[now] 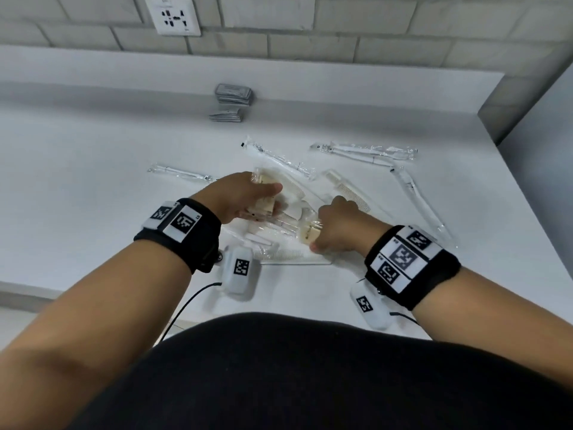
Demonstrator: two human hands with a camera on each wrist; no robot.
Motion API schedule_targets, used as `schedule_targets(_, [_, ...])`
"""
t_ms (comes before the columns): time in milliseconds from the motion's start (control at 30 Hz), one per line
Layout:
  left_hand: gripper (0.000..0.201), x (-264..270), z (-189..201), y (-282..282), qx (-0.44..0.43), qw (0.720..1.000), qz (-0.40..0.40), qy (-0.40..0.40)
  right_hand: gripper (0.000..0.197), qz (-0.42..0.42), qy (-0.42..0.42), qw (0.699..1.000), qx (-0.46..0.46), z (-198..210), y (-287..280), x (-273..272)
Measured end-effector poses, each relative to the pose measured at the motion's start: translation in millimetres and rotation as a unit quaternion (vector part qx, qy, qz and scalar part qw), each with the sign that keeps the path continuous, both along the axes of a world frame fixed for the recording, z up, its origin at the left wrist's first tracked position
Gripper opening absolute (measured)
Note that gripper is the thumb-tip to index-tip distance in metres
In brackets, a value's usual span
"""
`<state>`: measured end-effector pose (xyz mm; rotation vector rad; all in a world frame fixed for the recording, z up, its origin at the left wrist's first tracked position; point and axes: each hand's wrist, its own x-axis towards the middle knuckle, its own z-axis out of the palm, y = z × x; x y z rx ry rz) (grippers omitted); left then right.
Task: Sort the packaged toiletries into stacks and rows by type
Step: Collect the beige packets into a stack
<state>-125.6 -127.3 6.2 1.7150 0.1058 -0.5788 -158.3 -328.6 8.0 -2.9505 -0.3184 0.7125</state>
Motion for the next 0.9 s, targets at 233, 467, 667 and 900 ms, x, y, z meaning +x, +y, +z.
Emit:
schedule_targets(233, [0.010,5.7,5.2,-6.9,-0.185,0.977,0.093,0.049,0.064,-0.074,0.055,0.994,0.058,1.9,1.1,12.5])
schedule_targets(467, [0.011,17.0,5.3,-8.2,-0.244,0.965,0.054,0.078,0.068,-0.101,0.051,0.993,0.022,-5.9,4.9,11.1])
schedule_targets(667, [0.023,24.1,4.9,-1.2,-0.270,0.960,0.040,0.060,0.034,-0.162,0.077,0.939,0.295,25.7,-16.2,12.7])
schedule_targets(900, [0.072,18.3,25.8,-27.6,-0.413,0.905,-0.080,0.063,0.067,-0.260,-0.052,0.779,0.568,54.0,42.2,42.2])
